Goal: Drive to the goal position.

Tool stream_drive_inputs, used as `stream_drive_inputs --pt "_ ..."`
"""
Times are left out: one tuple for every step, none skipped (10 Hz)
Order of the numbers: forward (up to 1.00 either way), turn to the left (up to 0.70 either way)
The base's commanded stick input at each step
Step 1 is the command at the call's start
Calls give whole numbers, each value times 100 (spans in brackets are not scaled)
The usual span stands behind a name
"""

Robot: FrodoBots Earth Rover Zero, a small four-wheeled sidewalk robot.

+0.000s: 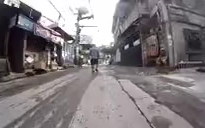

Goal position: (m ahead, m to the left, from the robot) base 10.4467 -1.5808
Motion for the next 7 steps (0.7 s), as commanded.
stream_drive_inputs --pt "100 0" --pt "100 0" --pt "100 0" --pt "100 0" --pt "100 0" --pt "100 0" --pt "100 0"
